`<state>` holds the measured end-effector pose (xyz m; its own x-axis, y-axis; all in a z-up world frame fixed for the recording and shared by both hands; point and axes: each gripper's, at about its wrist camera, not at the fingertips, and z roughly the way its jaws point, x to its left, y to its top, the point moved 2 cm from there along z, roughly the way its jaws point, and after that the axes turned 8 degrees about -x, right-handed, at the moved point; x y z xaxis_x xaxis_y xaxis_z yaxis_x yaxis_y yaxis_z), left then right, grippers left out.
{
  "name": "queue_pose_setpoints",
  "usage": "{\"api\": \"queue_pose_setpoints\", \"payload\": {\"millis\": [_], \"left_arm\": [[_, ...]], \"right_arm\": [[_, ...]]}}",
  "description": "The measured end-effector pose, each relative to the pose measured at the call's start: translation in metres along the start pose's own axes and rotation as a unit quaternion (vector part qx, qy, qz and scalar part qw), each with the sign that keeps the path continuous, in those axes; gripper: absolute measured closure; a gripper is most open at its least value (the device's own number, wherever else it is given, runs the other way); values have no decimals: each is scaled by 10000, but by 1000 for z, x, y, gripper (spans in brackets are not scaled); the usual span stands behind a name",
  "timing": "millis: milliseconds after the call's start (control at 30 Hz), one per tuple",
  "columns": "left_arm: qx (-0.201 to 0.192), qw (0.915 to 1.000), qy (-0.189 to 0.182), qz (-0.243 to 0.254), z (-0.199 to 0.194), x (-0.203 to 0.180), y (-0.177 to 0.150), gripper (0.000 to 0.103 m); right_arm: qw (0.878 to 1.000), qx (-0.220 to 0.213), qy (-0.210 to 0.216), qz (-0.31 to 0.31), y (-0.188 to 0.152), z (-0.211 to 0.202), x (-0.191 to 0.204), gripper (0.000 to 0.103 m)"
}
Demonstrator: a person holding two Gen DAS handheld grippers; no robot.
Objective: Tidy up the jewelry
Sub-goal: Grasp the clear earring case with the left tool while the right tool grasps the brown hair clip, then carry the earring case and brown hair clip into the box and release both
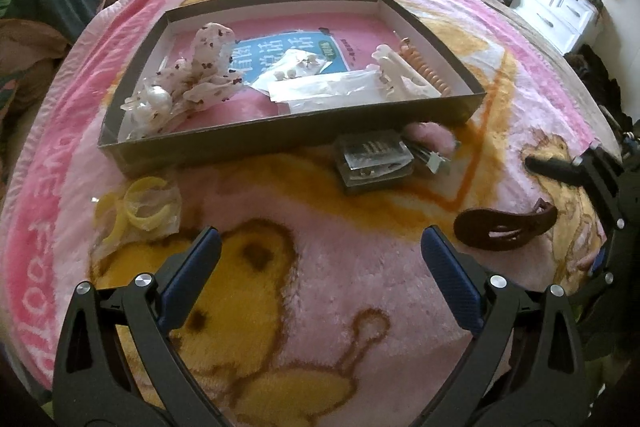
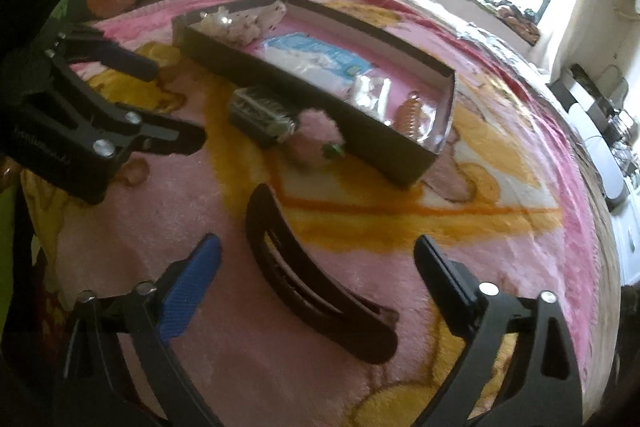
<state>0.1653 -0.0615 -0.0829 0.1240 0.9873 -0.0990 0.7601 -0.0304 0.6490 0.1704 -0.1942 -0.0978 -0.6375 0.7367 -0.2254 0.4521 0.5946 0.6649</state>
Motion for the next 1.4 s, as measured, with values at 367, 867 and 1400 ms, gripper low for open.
{"api": "queue_pose_setpoints", "payload": {"millis": [367, 867, 1400], "left_arm": [[43, 9998, -170, -119, 18, -3, 7, 11], [-120, 9993, -233, -269, 35, -16, 19, 42], [-240, 9979, -450, -391, 19, -7, 18, 64]], "right_arm": [[9975, 76, 618, 328, -15, -12, 0, 85], [9884, -196, 331, 1469, -31, -38, -39, 94], [9834, -572, 518, 1644, -7, -51, -34, 94]]}}
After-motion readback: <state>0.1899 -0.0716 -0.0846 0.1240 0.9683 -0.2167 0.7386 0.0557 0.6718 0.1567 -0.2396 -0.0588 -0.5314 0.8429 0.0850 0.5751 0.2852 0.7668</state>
